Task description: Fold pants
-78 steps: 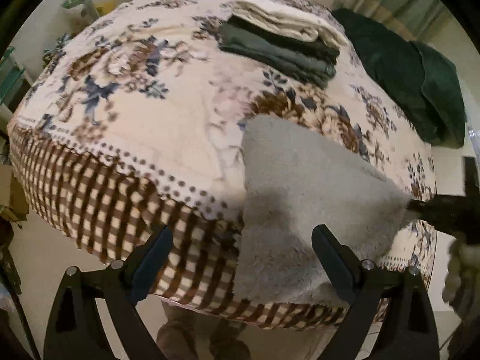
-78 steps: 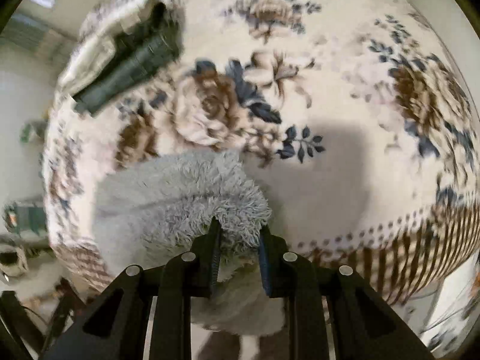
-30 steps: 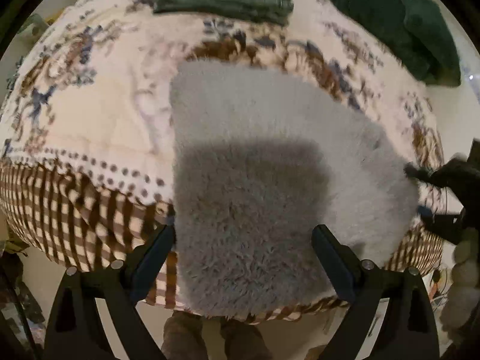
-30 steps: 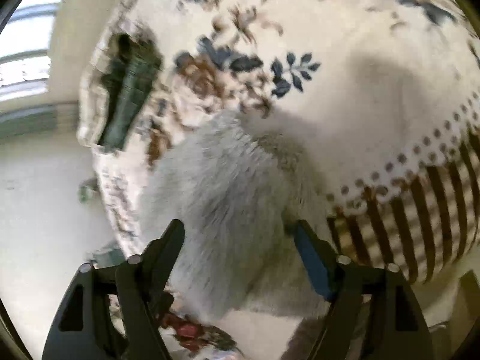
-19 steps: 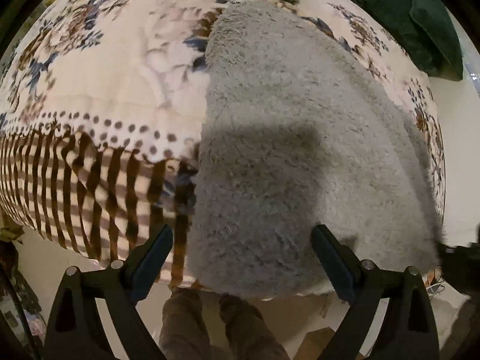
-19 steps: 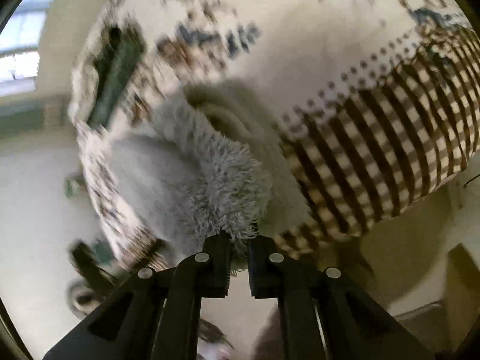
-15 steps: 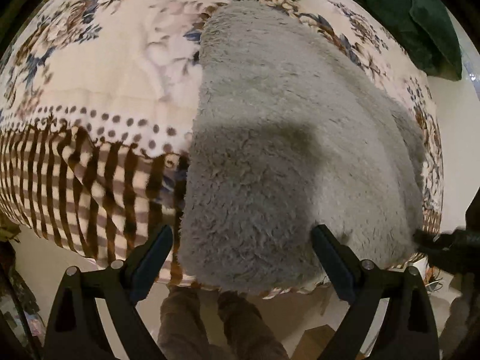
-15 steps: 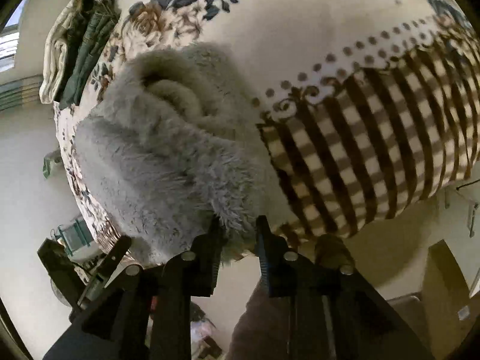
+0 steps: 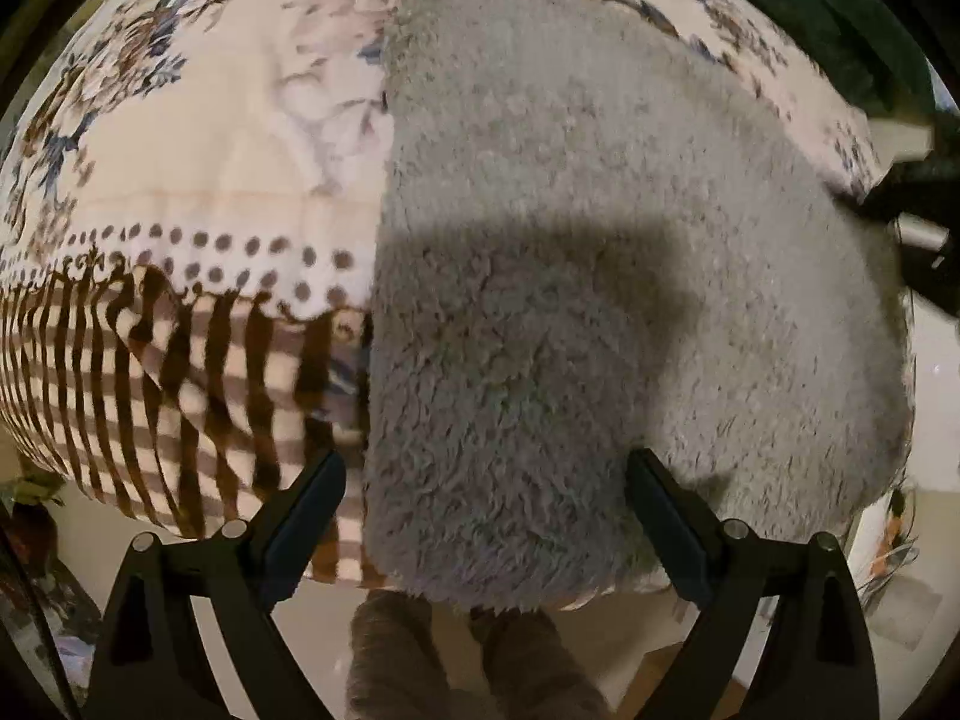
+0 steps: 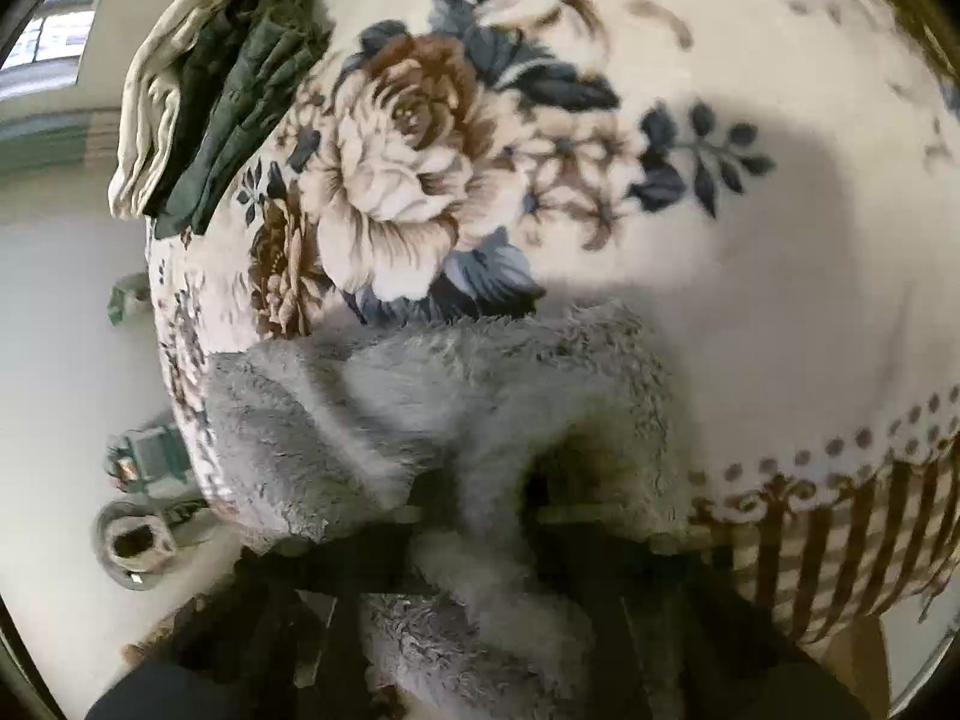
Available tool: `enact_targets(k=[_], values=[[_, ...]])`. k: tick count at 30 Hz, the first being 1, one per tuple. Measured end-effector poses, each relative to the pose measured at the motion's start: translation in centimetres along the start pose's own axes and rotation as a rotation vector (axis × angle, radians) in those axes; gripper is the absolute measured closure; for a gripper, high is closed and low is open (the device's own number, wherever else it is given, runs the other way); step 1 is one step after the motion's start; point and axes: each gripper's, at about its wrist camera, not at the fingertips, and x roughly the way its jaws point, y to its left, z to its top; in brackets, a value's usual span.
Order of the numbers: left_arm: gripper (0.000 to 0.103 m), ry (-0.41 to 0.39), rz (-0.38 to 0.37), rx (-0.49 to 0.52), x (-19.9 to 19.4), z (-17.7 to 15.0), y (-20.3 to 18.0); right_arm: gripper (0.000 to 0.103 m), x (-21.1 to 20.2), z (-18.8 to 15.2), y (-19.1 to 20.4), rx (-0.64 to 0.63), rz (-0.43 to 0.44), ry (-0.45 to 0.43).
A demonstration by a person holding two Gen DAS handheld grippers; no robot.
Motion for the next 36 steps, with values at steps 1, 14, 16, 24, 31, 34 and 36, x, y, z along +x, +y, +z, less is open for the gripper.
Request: enact_targets(k=[1, 14, 16, 24, 31, 34, 36], values=[[0.008, 0.009, 0.003, 0.002, 0.2, -0.2, 0.1, 0.095, -1.2, 0.2, -0.9, 0.028, -0.011, -0.068], [0.008, -0.024, -0.052, -0.051, -1.6, -0.9, 0.6, 0.019, -2.7, -7.7, -7.1, 0.073, -0.019, 0.085], [0.008, -0.007, -0.047, -0.048, -0.7, -0.8, 0.7, 0.022, -1.0, -10.0, -8.7, 0.120, -0.017, 0.159], [0.008, 0.057, -0.039, -0.022, 0.1, -1.4, 1.3, 0.086, -2.3, -15.6, -12.8, 0.286, 0.026, 0.158], [0.008, -0.023, -0.134, -0.067, -4.4, -0.8, 2.1, 0.028, -4.6, -14.0, -11.1, 0.140, -0.035, 0.122], [0.008, -0.080, -0.148, -0.067, -5.9, 2.4, 1.8, 0.021, -5.9, -10.9, -9.9, 0.132, 0.030, 0.046], [0.008, -0.113, -0.159, -0.063, -6.1, 5.6, 1.3, 0.021, -5.2, -7.5, -9.1, 0.152, 0.071, 0.015]])
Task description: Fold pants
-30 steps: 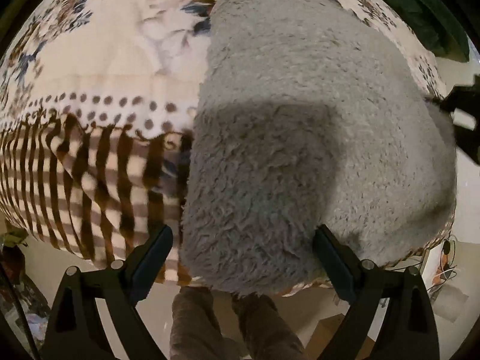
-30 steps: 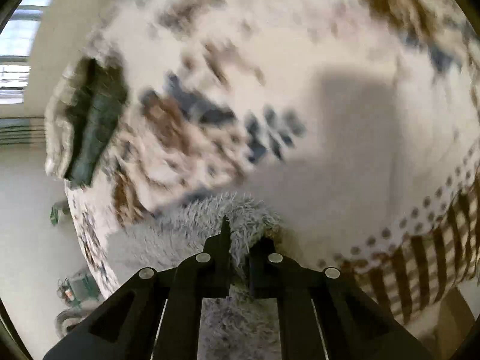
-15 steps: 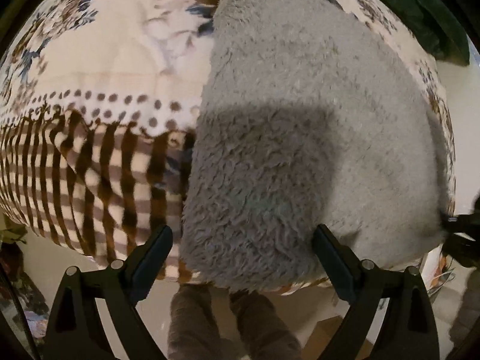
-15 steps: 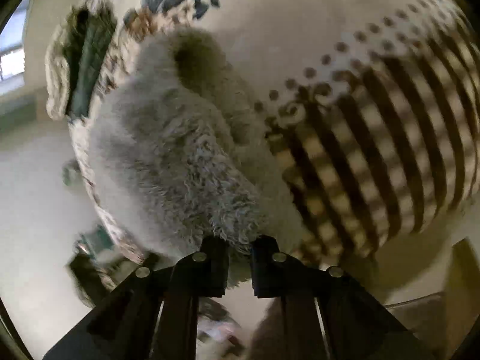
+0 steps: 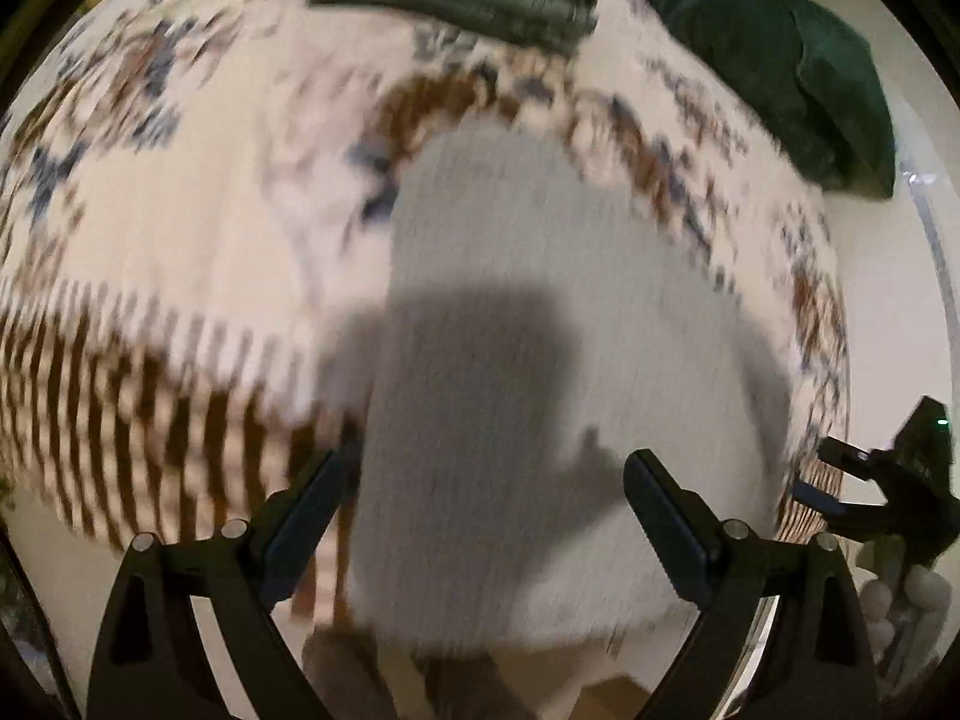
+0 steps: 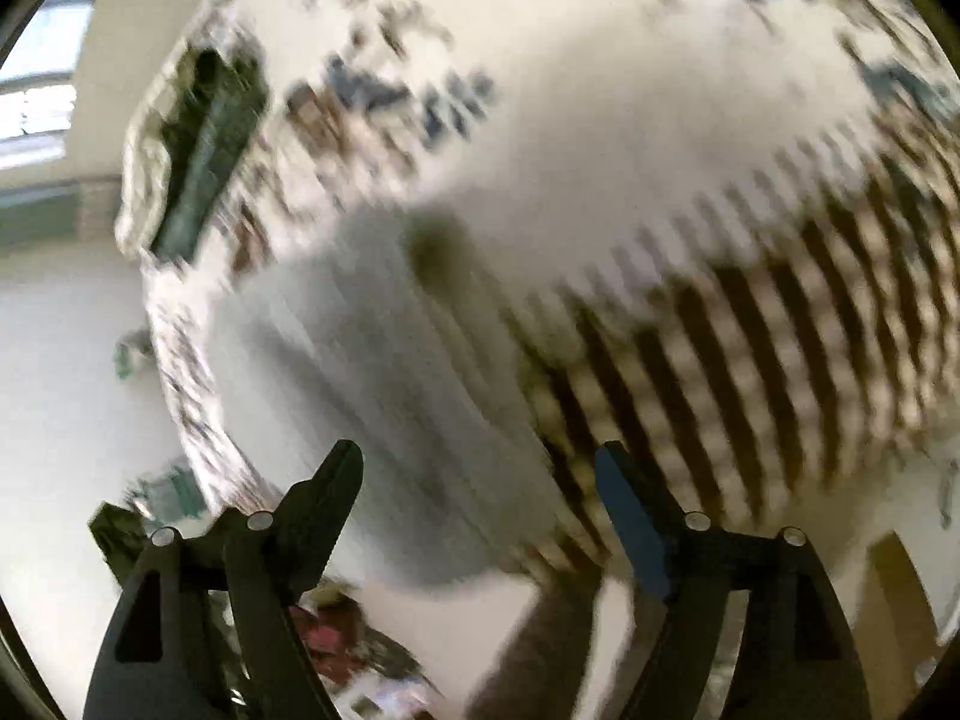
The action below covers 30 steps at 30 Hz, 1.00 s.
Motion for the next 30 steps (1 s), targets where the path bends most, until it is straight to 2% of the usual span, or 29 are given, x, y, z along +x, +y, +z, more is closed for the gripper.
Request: enact_targets(k=[1, 4, 5, 6, 8, 9, 11, 13, 14, 16, 17, 18, 20, 21, 24, 26, 28, 30], values=[[0.008, -0.014, 0.010, 0.008, 0.6, 2.1, 0.0, 0.021, 1.0, 2.0, 0.9, 0.010, 0.002, -0.010], [0.008, -0.005, 0.024, 0.004, 2.6, 5.7, 0.4, 0.021, 5.0, 6.1, 1.9, 0.086, 0.043, 0.049], [0.008, 0.007, 0.030, 0.001, 3.7, 6.6, 0.2, 0.030, 5.9, 6.8, 1.9, 0.101, 0.075, 0.070], [0.008, 0.016, 0.033, 0.005, 4.3, 7.2, 0.3, 0.081, 7.0, 7.3, 2.3, 0.114, 0.095, 0.075], [0.008, 0.054, 0.059, 0.023, 6.0, 8.0, 0.4, 0.084, 7.4, 7.8, 2.8, 0.099, 0.043, 0.049], [0.008, 0.068, 0.067, 0.026, 6.6, 8.1, 0.4, 0.084, 7.1, 8.6, 2.5, 0.116, 0.008, -0.017], [0.008, 0.091, 0.064, 0.020, 7.3, 7.7, 1.0, 0.084, 7.8, 9.2, 0.4, 0.201, -0.003, -0.025], [0.008, 0.108, 0.053, -0.006, 7.5, 7.1, 1.6, 0.081, 8.9, 9.5, 0.0, 0.195, 0.010, 0.040], [0.008, 0.111, 0.045, -0.017, 7.3, 6.8, 1.7, 0.076, 9.2, 9.5, 0.4, 0.171, 0.014, 0.063], [0.008, 0.102, 0.016, -0.031, 6.3, 6.3, 2.0, 0.054, 8.1, 9.1, 1.1, 0.118, 0.033, 0.069], [0.008, 0.091, 0.001, -0.035, 5.7, 6.0, 2.0, 0.029, 6.9, 8.5, 1.3, 0.091, 0.061, 0.052], [0.008, 0.074, -0.023, -0.041, 5.0, 5.8, 2.1, 0.009, 6.3, 8.1, 1.3, 0.076, 0.069, 0.041], [0.006, 0.014, -0.112, -0.062, 3.3, 4.6, 2.4, 0.009, 4.4, 6.2, 1.2, 0.014, 0.103, -0.001], [0.001, 0.002, -0.165, -0.074, 2.9, 3.9, 2.6, 0.009, 4.1, 5.3, 1.0, -0.002, 0.117, -0.007], [0.001, 0.026, -0.250, -0.089, 3.8, 2.3, 3.0, 0.008, 5.6, 2.8, -0.4, -0.041, 0.168, 0.067], [0.001, 0.070, -0.262, -0.089, 5.9, 1.4, 3.4, 0.008, 8.3, 1.5, -1.4, -0.083, 0.154, 0.136], [0.001, 0.109, -0.247, -0.076, 7.7, 1.0, 4.0, 0.003, 11.1, 0.9, -2.9, -0.101, 0.117, 0.185], [0.001, 0.160, -0.255, -0.084, 9.4, 0.8, 4.9, 0.000, 12.4, 0.9, -4.3, -0.070, 0.169, 0.200]])
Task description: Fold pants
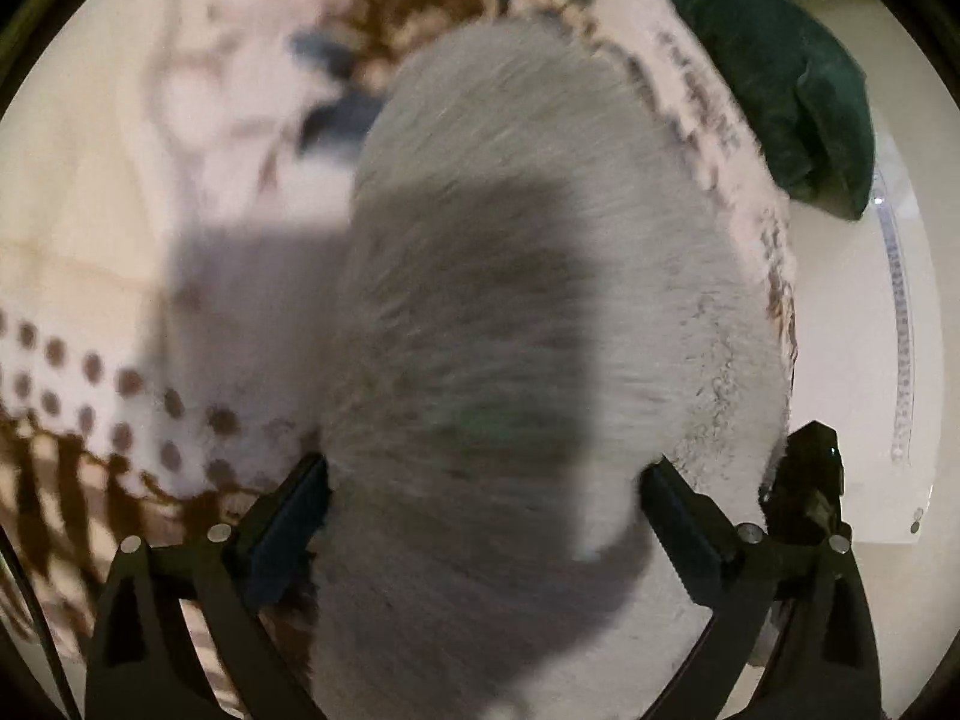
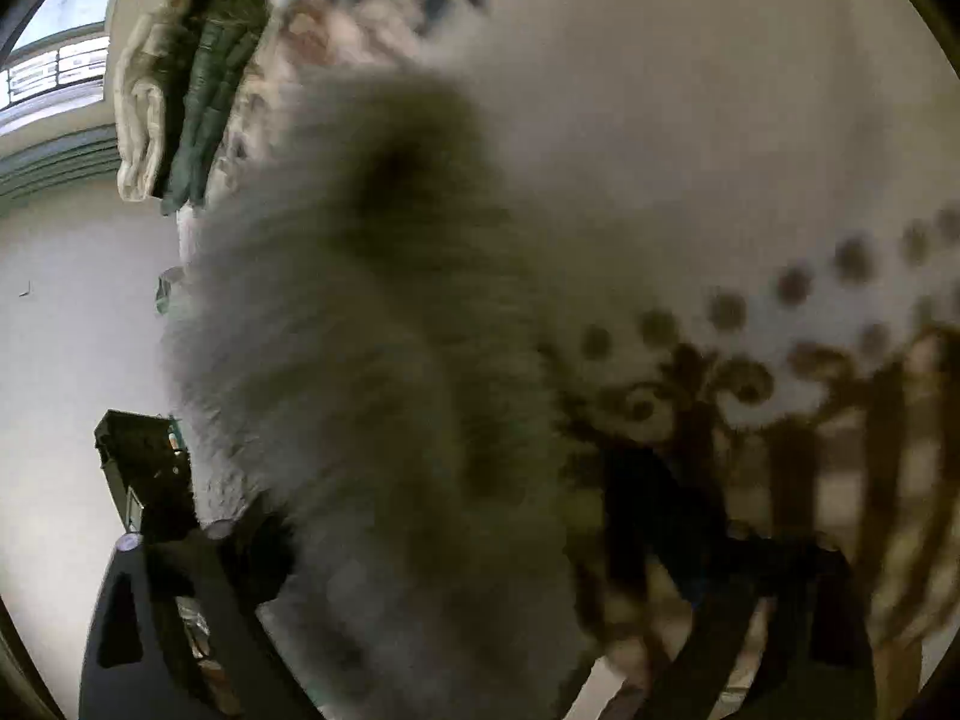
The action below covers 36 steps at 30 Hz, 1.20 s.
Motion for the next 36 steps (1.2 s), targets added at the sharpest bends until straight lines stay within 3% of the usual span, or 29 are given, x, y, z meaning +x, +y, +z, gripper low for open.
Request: enact_targets(k=[5, 9, 10, 11, 12, 14, 17, 24, 29, 33, 36], values=[[0.000, 0.044, -0.074, -0.055, 1.5, 0.4, 1.6, 0.000, 1.6, 0.2, 0.0, 0.024, 0.208, 0.053], [0.004, 0.051, -0.083, -0.049, 1.4, 0.9, 1.1, 0.001, 2.9, 0.4, 0.8, 0.006, 0.166, 0.069], [0.012, 0.041, -0.087, -0.039, 1.1, 0.9, 0.9, 0.005, 2.6, 0.3, 0.9, 0.013, 0.173, 0.056], [0.036, 0.024, -0.112, -0.023, 0.6, 0.9, 0.4, 0.024, 2.0, 0.2, 1.2, 0.014, 0.181, 0.033], [0.047, 0.009, -0.128, -0.008, 0.0, 0.8, -0.2, 0.048, 0.9, -0.2, 1.1, 0.020, 0.198, 0.016], [0.058, -0.020, -0.154, 0.031, -1.6, 0.8, -1.5, 0.054, -0.5, -0.6, 1.6, 0.026, 0.199, -0.017], [0.061, -0.051, -0.199, 0.028, -4.2, 0.7, -3.0, 0.059, -2.7, -1.6, 2.9, 0.013, 0.211, -0.036], [0.061, -0.116, -0.200, 0.095, -12.2, 2.0, -8.6, 0.060, -8.9, -1.7, 9.5, -0.038, 0.245, -0.065], [0.061, -0.211, -0.212, 0.125, -19.5, 8.8, -12.7, 0.060, -12.6, 2.1, 18.8, -0.116, 0.261, -0.106], [0.060, -0.254, -0.228, 0.128, -24.6, 16.8, -13.6, 0.060, -13.5, 8.1, 27.8, -0.147, 0.268, -0.150], [0.060, -0.272, -0.240, 0.135, -27.4, 24.3, -13.3, 0.060, -12.3, 14.7, 34.7, -0.152, 0.285, -0.175]])
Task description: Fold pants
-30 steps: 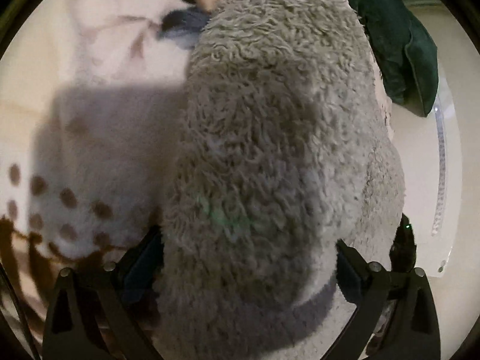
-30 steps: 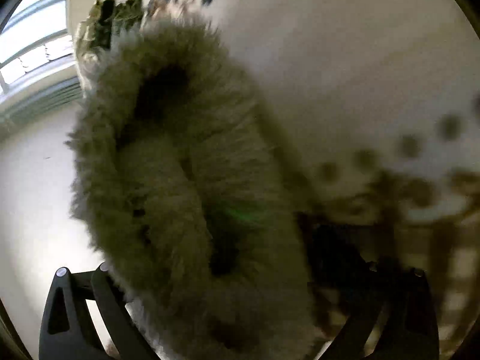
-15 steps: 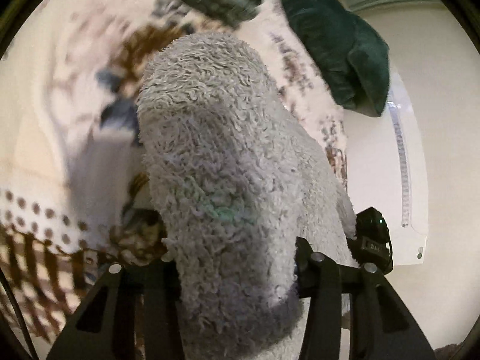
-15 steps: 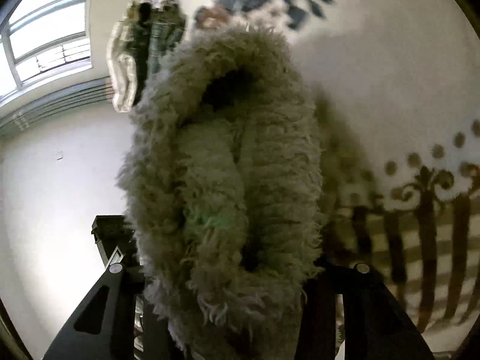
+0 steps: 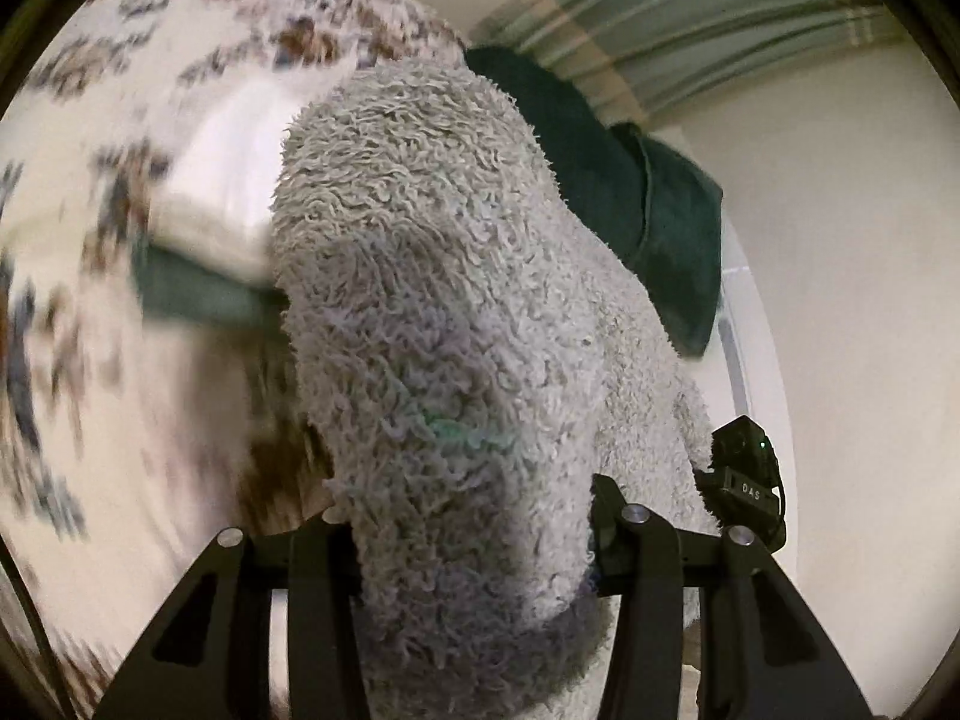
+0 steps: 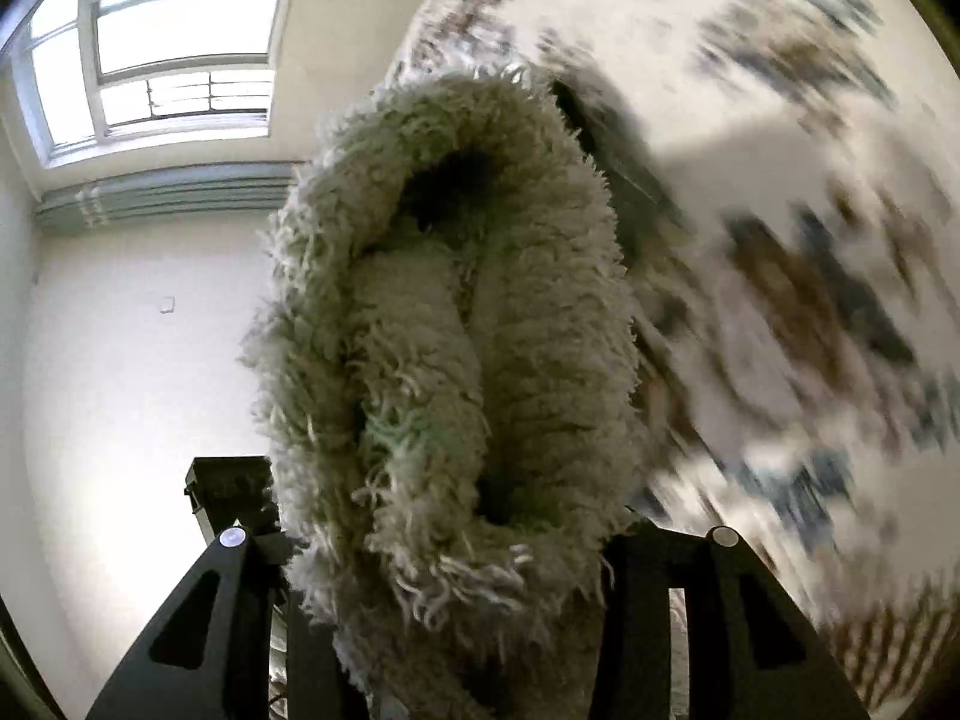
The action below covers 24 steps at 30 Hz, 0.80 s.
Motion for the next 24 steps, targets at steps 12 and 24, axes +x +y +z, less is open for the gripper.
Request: enact_targets(k=[12, 24], values=[[0.058, 0.029, 0.012, -0.065, 6.7, 21.4, 13.2, 0.060, 19.9, 22.4, 5.3, -0.005, -0.060, -0.007], [0.016, 0.128, 0.263, -0.025, 7.7, 21.3, 15.2, 0.012, 20.8, 24.3, 5.1, -0.025, -0.404, -0.004]])
